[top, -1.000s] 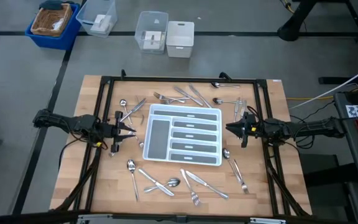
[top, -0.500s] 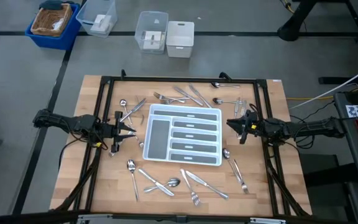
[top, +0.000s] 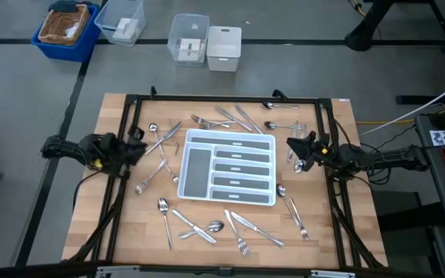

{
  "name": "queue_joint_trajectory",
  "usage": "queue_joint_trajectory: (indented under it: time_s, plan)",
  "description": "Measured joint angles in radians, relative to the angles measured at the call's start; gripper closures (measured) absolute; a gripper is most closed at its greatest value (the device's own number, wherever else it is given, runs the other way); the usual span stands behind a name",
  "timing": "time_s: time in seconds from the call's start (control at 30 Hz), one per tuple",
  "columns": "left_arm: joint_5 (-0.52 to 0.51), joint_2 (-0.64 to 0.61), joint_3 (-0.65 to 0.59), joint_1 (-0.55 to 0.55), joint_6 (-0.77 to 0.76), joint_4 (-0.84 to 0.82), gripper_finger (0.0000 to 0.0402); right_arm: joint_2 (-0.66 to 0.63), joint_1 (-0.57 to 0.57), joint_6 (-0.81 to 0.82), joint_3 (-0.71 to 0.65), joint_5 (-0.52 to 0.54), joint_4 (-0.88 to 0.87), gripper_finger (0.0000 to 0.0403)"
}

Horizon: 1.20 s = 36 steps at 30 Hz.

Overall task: Sort silverware
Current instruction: Put the knife into the organizer tray

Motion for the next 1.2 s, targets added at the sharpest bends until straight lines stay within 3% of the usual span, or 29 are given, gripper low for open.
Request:
queue_joint_trajectory:
  time_s: [0.1, 0.23, 0.37, 0.5, 0.83, 1.2]
  plan:
    - [-0.037, 0.000, 0.000, 0.000, 0.002, 0.098, 0.0329, 0.000, 0.000, 0.000, 0.000, 0.000, 0.010, 0.0324]
    - [-0.239, 0.001, 0.011, 0.001, 0.010, 0.087, 0.0329, 0.000, 0.000, 0.003, 0.003, 0.010, 0.010, 0.0324]
    - [-0.498, 0.027, 0.098, 0.001, -0.017, -0.158, 0.0329, 0.006, 0.000, 0.022, 0.036, 0.097, -0.001, 0.0324]
    - [-0.611, 0.094, 0.237, 0.001, -0.120, -0.439, 0.0329, 0.009, 0.000, -0.034, 0.083, 0.181, 0.004, 0.0324]
    - [-0.652, 0.349, 0.521, 0.002, -0.171, -0.675, 0.0329, 0.016, 0.000, -0.087, 0.162, 0.250, 0.003, 0.0324]
    - [-0.642, 0.616, 0.645, 0.002, -0.267, -0.679, 0.0329, 0.195, 0.000, -0.236, 0.382, 0.254, -0.071, 0.0324]
